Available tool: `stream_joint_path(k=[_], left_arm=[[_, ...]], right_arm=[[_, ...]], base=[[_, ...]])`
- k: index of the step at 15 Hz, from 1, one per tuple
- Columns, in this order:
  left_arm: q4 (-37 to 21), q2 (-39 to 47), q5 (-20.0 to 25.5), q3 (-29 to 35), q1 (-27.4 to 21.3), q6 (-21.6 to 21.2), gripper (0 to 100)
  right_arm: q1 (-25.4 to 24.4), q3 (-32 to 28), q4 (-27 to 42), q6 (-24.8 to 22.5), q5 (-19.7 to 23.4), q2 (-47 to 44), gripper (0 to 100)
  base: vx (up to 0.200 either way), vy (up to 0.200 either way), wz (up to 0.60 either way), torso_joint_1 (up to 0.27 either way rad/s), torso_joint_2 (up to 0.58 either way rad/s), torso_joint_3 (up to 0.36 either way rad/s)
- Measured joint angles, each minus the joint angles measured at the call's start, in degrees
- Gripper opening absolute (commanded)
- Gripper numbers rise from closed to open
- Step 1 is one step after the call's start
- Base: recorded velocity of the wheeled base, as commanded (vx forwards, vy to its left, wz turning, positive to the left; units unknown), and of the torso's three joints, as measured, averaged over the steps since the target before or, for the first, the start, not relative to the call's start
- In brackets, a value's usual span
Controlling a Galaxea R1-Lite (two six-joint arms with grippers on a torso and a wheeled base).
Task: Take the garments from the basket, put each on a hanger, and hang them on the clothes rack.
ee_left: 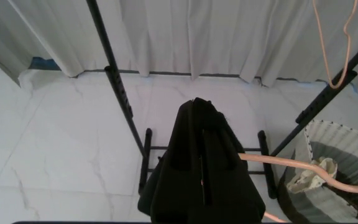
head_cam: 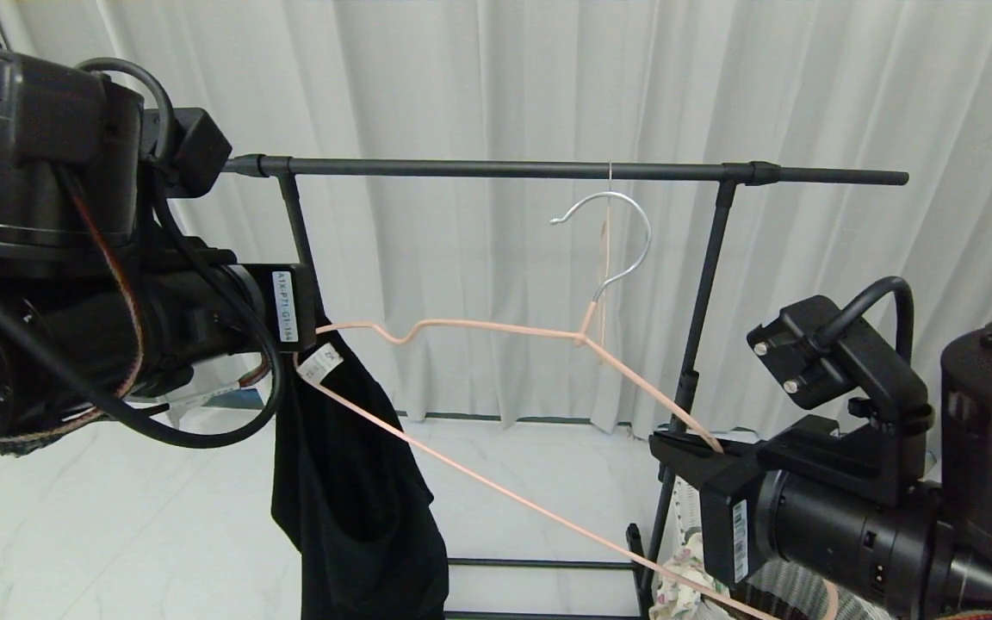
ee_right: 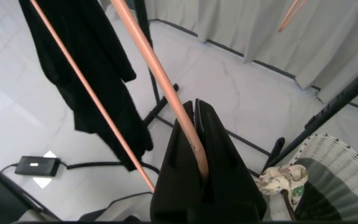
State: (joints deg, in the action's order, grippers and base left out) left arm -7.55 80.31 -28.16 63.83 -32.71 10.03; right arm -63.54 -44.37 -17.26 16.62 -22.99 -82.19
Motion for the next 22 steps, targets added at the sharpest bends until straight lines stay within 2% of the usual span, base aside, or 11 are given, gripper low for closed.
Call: stream_joint_path(k=[4,7,10,22], left_arm=[[0.07,0.09,-0.50,0.04,0.52,0.12,0],[0.09,0.63,-0.96,0.48,0.27,0.69,0],[0.09,1.96,-2.96,3.30,0.05,5.64,0],[0.07,5.46,-3.89,8.68,-4.36,16.29,0]], right_arm=[[0.72,-0.50,0.00,0.00,-0.54,-0.48,0],[0.80,-3.12,-0.11,0.00,-2.11,-2.18,0],[0.80,-5.68,-1.01,-0.04,-4.00,-5.00,0],[-0.16,-16.85,-2.30,-0.17,-5.56,-17.34,0]], base=[[0.000,0.000,0.00,0.000,0.00,0.000],[0.000,0.000,0.00,0.000,0.00,0.000],[0.000,0.000,0.00,0.000,0.00,0.000],[0.000,0.000,0.00,0.000,0.00,0.000]])
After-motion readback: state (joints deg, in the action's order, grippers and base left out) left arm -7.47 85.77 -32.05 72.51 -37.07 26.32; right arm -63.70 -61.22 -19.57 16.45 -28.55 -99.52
